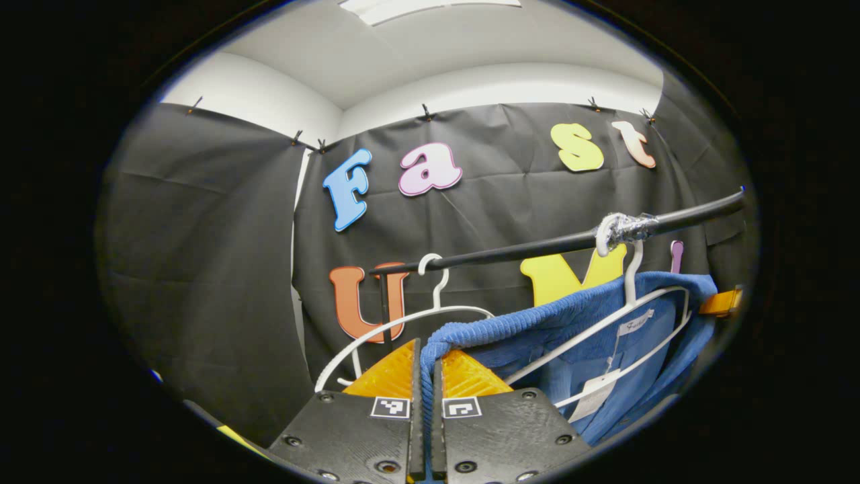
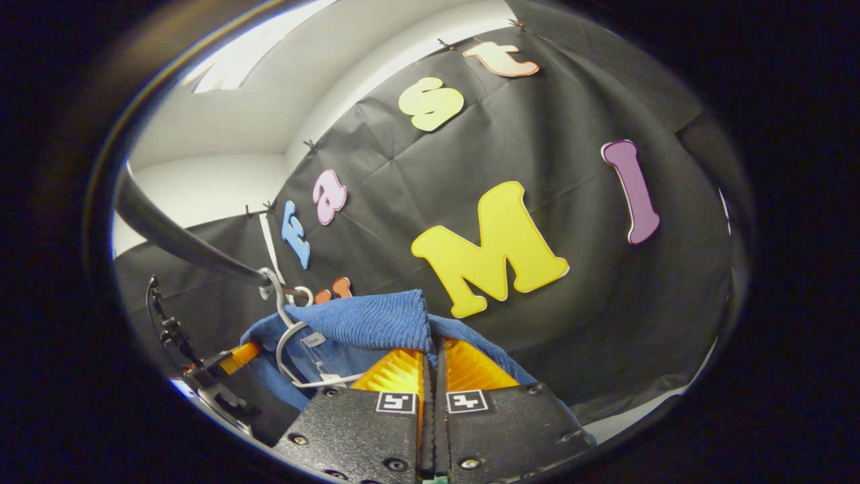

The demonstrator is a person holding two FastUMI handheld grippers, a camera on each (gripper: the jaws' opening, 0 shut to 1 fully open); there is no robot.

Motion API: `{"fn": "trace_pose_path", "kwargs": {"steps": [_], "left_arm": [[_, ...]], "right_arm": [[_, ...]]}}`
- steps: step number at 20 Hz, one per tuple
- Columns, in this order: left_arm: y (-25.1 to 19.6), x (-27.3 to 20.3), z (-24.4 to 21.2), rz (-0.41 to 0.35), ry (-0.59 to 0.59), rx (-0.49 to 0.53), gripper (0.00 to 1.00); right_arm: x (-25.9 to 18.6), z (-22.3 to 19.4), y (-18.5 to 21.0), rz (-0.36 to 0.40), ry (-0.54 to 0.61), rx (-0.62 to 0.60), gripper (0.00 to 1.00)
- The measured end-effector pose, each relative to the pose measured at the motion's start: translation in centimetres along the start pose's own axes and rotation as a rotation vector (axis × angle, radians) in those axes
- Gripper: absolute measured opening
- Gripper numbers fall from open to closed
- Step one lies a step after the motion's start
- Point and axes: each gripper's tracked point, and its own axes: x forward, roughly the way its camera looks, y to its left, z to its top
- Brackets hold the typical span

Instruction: Grasp the clothes on the hanger with both hands and then place them into the laundry hamper below.

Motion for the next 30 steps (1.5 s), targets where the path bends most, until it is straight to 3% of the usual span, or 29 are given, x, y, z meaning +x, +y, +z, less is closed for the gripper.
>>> {"fn": "trace_pose_path", "kwargs": {"steps": [6,14,18,23,25,26,30], "left_arm": [[-0.3,0.9,0.7,0.001,-0.013,-0.019,0.04],[-0.3,2.5,0.5,-0.042,0.019,-0.024,0.00],[-1.1,3.4,-1.3,-0.118,0.075,-0.038,0.04],[-1.9,3.7,-3.4,-0.156,0.121,-0.047,0.04],[-1.7,4.0,-4.8,-0.161,0.153,-0.045,0.04],[-1.6,4.0,-5.2,-0.163,0.156,-0.048,0.09],[-0.7,4.5,-4.7,-0.170,0.133,-0.125,0.04]], "right_arm": [[-0.8,1.4,0.9,0.061,-0.017,0.014,0.03],[1.5,5.5,0.3,0.006,-0.094,-0.049,0.04],[2.6,6.6,-1.8,-0.087,-0.090,-0.109,0.04],[4.5,3.8,-4.7,-0.171,0.006,-0.185,0.04],[5.1,2.5,-4.8,-0.156,0.034,-0.138,0.04],[5.2,1.9,-5.0,-0.145,0.042,-0.117,0.04],[5.6,0.9,-4.9,-0.112,0.059,-0.057,0.04]]}}
